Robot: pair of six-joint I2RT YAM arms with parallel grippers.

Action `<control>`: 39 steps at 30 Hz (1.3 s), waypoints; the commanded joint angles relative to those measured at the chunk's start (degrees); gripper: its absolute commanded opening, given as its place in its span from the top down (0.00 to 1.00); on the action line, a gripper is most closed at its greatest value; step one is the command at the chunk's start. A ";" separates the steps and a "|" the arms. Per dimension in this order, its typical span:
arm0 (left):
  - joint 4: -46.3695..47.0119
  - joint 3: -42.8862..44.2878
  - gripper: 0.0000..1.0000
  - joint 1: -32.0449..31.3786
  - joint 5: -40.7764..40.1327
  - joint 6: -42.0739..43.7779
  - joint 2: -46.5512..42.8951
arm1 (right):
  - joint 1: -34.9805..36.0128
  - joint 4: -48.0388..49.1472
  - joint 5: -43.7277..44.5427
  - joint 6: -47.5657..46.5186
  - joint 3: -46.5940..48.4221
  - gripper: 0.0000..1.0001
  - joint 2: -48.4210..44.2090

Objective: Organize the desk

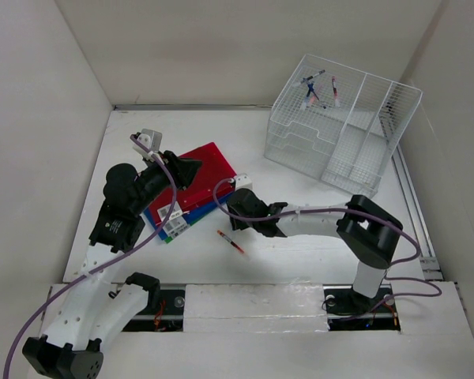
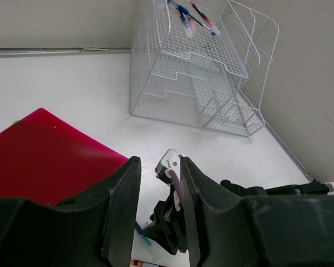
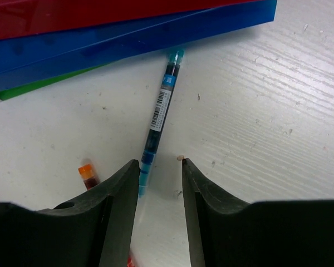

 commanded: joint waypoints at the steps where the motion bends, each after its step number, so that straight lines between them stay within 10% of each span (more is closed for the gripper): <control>1: 2.92 -0.15 0.70 0.36 0.56 0.04 -0.46 | 0.80 -0.76 1.25 0.03 3.19 0.58 1.47; 9: 2.48 -0.15 0.70 0.36 0.12 0.13 -0.55 | 0.80 -3.84 6.07 1.26 2.76 0.62 4.73; 16: 2.48 -0.15 0.70 0.36 -0.14 0.13 -0.20 | 0.28 -5.69 9.68 3.28 -0.12 0.95 2.89; 28: 2.83 -0.06 0.70 0.36 1.00 -0.13 -0.02 | -12.54 -2.71 7.96 -0.05 -3.92 0.99 -19.95; 39: 3.01 -0.24 0.70 0.36 1.00 -0.31 -1.17 | -33.81 6.54 -0.24 -2.78 14.08 0.97 -15.69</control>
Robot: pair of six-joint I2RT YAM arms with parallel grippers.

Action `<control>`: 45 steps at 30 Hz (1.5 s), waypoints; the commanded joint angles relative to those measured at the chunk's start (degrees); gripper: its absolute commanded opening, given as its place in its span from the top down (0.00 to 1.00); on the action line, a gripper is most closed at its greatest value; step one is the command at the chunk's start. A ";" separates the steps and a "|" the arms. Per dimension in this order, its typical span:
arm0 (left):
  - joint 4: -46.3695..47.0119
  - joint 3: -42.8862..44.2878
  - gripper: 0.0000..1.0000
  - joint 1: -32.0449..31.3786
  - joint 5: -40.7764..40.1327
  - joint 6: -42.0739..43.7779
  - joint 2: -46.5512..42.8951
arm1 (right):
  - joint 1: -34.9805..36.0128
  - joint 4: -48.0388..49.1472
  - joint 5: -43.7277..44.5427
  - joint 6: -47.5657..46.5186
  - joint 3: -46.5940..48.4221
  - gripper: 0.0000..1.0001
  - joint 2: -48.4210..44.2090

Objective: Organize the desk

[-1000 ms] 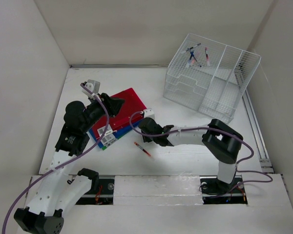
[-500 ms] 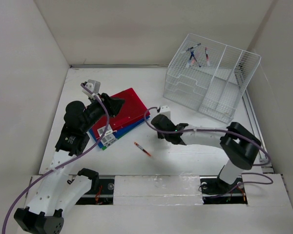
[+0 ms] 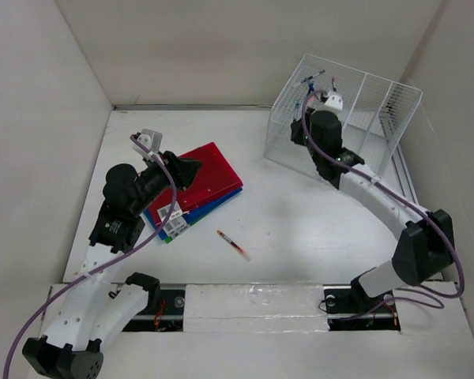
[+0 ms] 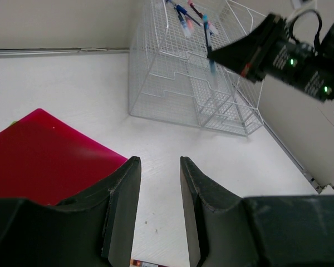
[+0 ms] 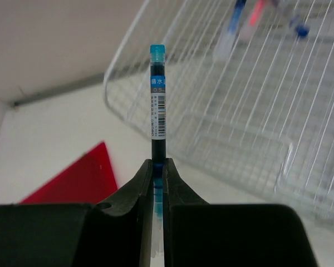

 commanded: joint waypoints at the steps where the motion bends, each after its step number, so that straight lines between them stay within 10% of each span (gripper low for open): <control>1: 2.81 -0.15 0.70 0.36 0.47 -0.29 -1.30 | -5.06 4.45 -2.71 -1.84 8.02 0.97 4.46; 4: 3.24 -0.33 0.70 0.36 1.00 -0.38 -1.82 | -8.49 4.54 -1.14 -2.72 15.57 0.94 10.35; 10: 3.07 -0.41 0.70 0.36 0.83 -0.38 -2.00 | -13.85 -4.40 -5.59 -2.55 35.70 0.50 22.47; 14: 2.81 -0.24 0.70 0.36 0.30 -0.20 -1.82 | -12.55 -1.66 -10.01 -2.54 31.10 0.41 15.42; 17: 2.98 -0.24 0.70 0.36 0.30 -0.11 -1.47 | -7.79 8.58 -10.71 -1.85 13.31 0.50 3.60; 21: 3.16 -0.15 0.70 0.36 0.91 -0.37 -0.60 | 1.68 16.84 -10.10 1.83 -8.19 1.00 -4.84; 26: 3.07 -0.06 0.70 0.36 1.00 -0.55 -0.07 | 20.28 14.23 -13.53 -2.34 -21.20 1.00 -4.22; 30: 2.64 -0.15 0.70 0.36 -0.14 -0.55 -0.07 | 29.63 13.60 -12.03 -2.55 -24.74 0.57 -5.46; 33: 2.45 0.03 0.70 0.36 -0.49 -0.29 -0.24 | 36.14 12.89 -10.81 -1.75 -25.63 0.43 -3.44; 45: 1.84 0.11 0.70 0.36 -2.60 -0.02 -1.47 | 44.15 5.42 0.26 -1.49 -17.54 0.50 14.22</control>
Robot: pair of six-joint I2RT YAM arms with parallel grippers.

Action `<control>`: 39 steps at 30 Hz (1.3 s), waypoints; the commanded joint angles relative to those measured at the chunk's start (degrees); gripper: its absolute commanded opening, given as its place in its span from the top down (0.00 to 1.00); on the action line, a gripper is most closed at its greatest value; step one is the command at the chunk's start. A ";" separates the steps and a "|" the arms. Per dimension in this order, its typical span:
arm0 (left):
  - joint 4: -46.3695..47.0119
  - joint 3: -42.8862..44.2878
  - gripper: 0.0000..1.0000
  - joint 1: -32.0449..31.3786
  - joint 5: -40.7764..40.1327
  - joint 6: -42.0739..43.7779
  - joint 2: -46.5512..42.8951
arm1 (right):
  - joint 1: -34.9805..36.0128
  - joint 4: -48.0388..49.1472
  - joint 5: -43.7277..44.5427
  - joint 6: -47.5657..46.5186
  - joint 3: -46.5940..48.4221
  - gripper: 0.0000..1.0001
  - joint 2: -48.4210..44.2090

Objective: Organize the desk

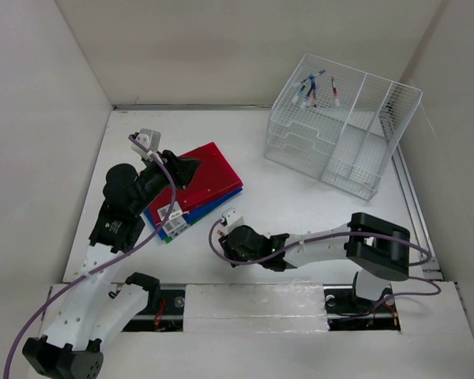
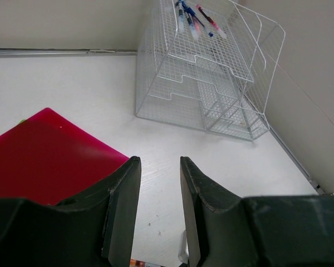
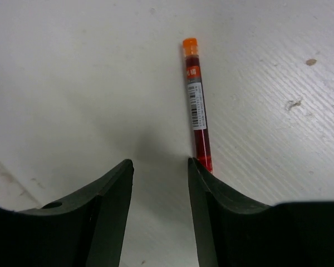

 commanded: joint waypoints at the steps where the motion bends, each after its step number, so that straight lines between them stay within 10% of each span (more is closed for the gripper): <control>1: 1.99 0.03 0.70 0.36 -1.12 0.24 -2.04 | 0.96 -1.72 6.95 0.61 3.33 0.51 1.73; 11: 1.91 0.11 0.70 0.36 -0.33 0.15 -2.22 | 1.58 -4.55 7.76 0.43 4.13 0.67 -2.39; 17: 2.25 0.03 0.70 0.36 0.28 0.24 -2.57 | 1.58 -5.85 15.32 -1.06 3.06 0.50 -3.04; 30: 2.52 0.03 0.70 0.36 0.99 0.15 -1.69 | 1.58 -6.74 16.04 2.19 5.62 0.48 7.97; 35: 2.43 -0.06 0.70 0.36 0.73 0.15 -1.52 | 1.58 -5.33 12.08 2.01 5.09 0.66 7.44; 39: 2.35 0.02 0.70 0.36 0.55 0.24 -1.52 | 1.58 -4.63 10.49 2.98 4.22 1.00 6.57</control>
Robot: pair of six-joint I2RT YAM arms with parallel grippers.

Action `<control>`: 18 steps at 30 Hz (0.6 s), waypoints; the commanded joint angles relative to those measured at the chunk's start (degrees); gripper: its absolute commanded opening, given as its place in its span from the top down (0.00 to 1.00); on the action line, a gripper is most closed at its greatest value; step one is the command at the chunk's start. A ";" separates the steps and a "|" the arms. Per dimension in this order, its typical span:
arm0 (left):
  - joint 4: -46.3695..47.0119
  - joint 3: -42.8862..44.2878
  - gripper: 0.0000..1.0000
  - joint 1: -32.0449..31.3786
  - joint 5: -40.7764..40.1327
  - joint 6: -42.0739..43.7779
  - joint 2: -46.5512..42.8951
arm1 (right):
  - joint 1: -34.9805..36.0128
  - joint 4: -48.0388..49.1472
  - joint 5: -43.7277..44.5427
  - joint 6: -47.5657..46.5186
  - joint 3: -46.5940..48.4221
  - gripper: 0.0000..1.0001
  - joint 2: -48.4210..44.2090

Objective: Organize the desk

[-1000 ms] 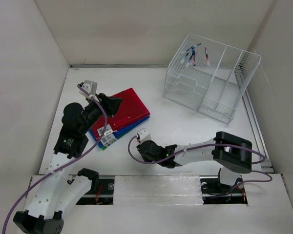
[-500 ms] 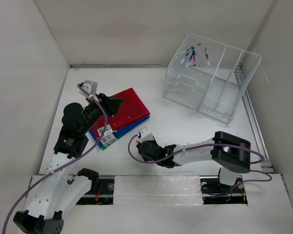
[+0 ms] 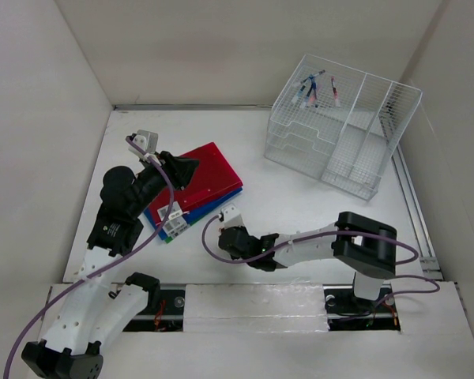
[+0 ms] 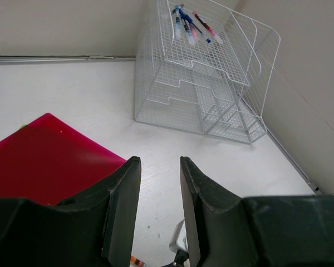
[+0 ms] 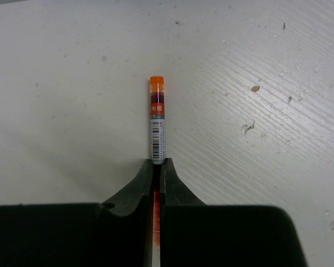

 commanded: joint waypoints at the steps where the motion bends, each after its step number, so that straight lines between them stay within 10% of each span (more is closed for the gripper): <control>1: 2.32 0.11 0.70 0.36 0.86 0.24 0.08 | 0.35 -1.74 -2.47 1.23 -1.60 1.00 -0.12; 18: 2.76 -0.24 0.70 0.36 2.08 -0.29 -1.94 | -32.56 9.16 -0.99 -5.96 15.15 1.00 -18.15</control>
